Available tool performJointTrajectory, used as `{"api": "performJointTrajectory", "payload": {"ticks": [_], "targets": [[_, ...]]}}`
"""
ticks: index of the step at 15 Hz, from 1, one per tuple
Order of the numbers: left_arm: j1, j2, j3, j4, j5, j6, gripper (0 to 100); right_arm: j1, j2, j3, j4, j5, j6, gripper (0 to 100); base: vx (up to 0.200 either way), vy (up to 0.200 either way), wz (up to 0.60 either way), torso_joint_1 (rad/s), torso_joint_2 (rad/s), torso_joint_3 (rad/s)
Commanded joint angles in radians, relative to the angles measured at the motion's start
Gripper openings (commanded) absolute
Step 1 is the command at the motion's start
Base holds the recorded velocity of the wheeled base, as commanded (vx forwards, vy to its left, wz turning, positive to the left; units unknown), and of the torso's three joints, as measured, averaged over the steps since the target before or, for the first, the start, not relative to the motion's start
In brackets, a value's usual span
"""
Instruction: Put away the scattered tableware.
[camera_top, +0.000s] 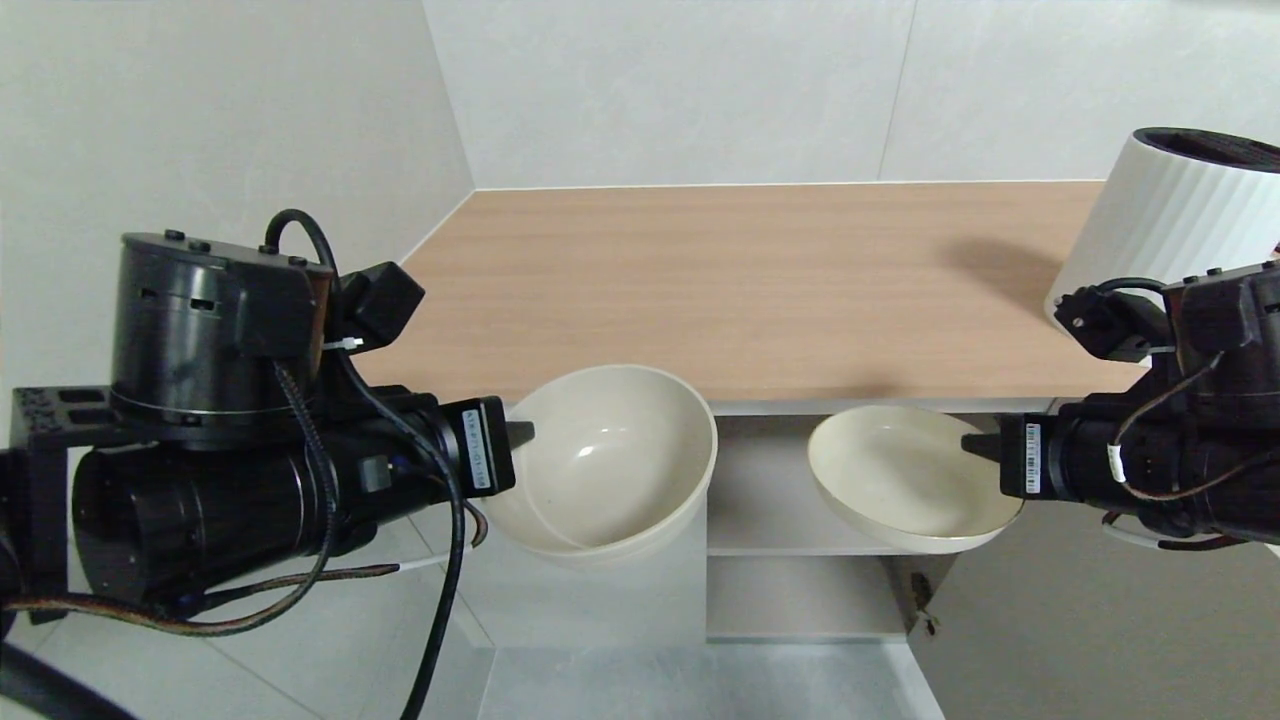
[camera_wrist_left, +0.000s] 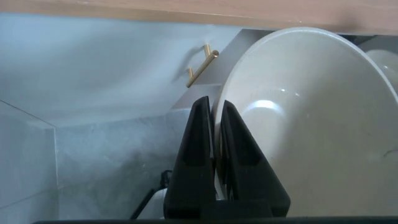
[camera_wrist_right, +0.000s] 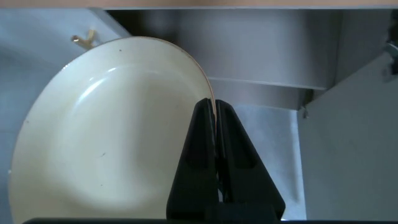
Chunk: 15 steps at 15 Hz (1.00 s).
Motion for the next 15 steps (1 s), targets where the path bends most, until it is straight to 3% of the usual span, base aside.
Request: {"api": "performJointTrajectory", "payload": {"ticks": [1, 5, 15], "targets": [[0.000, 0.006, 0.000, 0.000, 0.001, 0.000, 0, -0.001, 0.014, 0.000, -0.001, 0.000, 0.000, 0, 0.000, 0.000, 0.00, 0.000, 0.00, 0.000], [0.000, 0.010, -0.002, 0.000, 0.001, 0.000, 0, -0.007, 0.039, 0.002, -0.001, 0.000, -0.002, 0, 0.000, 0.000, 0.00, -0.024, 0.06, 0.031], [0.000, 0.024, -0.002, 0.000, 0.001, 0.000, 0, -0.015, 0.069, 0.043, -0.069, 0.000, -0.009, 0, 0.000, 0.000, 0.00, -0.195, 0.44, 0.244]]}}
